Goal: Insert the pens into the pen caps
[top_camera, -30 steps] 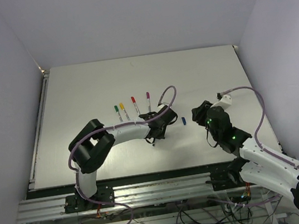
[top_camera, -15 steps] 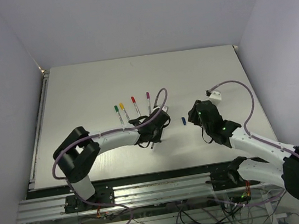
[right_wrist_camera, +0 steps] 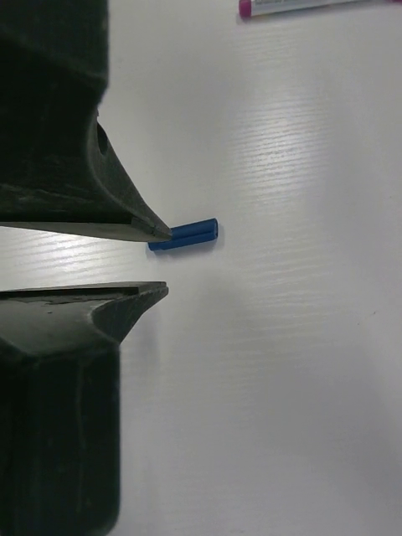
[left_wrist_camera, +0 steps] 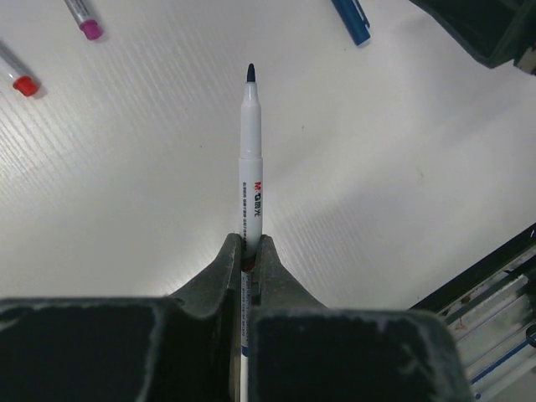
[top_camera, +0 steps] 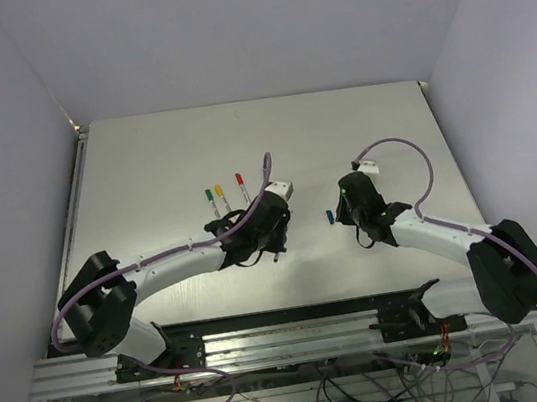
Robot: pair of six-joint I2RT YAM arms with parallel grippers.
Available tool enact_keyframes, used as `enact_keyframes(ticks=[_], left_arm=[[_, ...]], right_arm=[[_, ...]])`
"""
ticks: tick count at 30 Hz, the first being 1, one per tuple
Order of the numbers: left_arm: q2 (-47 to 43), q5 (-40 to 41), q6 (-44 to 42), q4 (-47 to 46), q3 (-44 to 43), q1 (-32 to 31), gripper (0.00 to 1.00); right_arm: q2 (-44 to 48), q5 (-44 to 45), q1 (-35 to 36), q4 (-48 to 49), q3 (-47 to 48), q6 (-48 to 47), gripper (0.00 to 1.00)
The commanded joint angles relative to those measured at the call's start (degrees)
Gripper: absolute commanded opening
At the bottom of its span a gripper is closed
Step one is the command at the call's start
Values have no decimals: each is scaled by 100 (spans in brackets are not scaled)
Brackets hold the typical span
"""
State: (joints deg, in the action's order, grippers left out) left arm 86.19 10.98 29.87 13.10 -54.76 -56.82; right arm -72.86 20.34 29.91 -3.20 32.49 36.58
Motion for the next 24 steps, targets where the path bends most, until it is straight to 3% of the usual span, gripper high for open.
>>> enact_keyframes(ticks=[1, 8, 24], left_arm=[[-149, -297, 136, -302, 162, 63, 7], [-204, -387, 219, -483, 308, 132, 7], [-143, -638, 283, -646, 340, 256, 7]], right_arm=[[-310, -258, -123, 249, 208, -323, 27], [-667, -615, -305, 482, 233, -555, 37], [-1061, -1326, -512, 1133, 256, -909, 35]])
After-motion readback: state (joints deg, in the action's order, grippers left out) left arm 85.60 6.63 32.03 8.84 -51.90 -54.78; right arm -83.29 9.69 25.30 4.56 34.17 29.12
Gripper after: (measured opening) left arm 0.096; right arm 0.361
